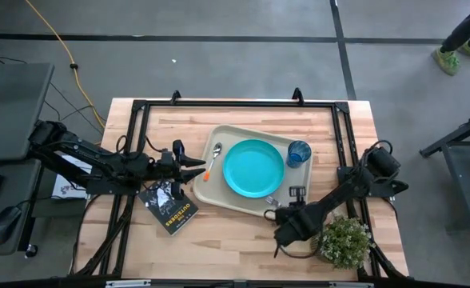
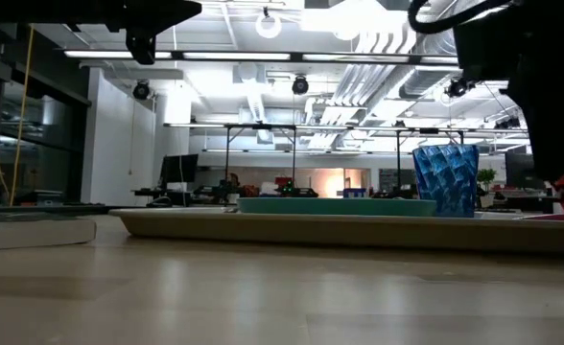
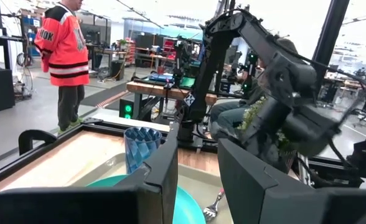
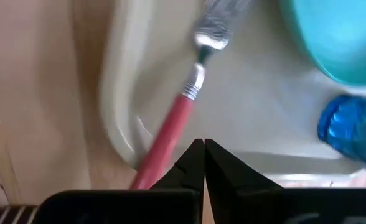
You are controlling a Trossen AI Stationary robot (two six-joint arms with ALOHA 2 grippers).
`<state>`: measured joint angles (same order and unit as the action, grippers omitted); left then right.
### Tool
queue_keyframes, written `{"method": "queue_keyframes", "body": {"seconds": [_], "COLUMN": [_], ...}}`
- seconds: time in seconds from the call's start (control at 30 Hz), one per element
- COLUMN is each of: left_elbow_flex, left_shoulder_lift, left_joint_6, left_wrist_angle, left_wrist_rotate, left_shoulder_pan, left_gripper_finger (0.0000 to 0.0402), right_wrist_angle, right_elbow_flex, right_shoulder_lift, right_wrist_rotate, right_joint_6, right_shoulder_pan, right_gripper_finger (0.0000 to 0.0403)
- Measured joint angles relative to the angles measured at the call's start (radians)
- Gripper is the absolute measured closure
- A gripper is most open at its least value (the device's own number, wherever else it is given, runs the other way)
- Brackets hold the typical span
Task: Pick and place plate/cup/fork/spoon on tray
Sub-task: Put the pink fork on the gray serving tray to the right of the orange spoon
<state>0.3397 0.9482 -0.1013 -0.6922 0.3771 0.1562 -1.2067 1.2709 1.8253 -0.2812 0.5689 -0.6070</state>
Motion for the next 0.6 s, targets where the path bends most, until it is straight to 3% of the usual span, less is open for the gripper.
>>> {"method": "queue_keyframes", "body": {"seconds": [0.17,0.37,0.47,0.6], "left_elbow_flex": [0.000,0.000,0.000,0.000], "left_shoulder_lift": [0.000,0.000,0.000,0.000], "left_joint_6": [0.000,0.000,0.000,0.000], "left_wrist_angle": [0.000,0.000,0.000,0.000], "left_wrist_rotate": [0.000,0.000,0.000,0.000], "left_shoulder_pan": [0.000,-0.001,-0.001,-0.001], "left_gripper_finger": [0.0304,0.0304,0.0304,0.0304], "right_wrist_angle": [0.067,0.434,0.586,0.649], "right_elbow_flex": [-0.119,-0.324,-0.418,-0.493], "right_shoulder_lift": [-0.169,-0.408,-0.453,-0.442], "right_wrist_rotate": [-0.059,-0.045,-0.018,0.053], "right_joint_6": [0.121,0.298,0.314,0.322], "right_shoulder_pan": [0.014,0.040,0.048,0.063], "right_gripper_finger": [0.0387,0.0312,0.0265,0.0227]}}
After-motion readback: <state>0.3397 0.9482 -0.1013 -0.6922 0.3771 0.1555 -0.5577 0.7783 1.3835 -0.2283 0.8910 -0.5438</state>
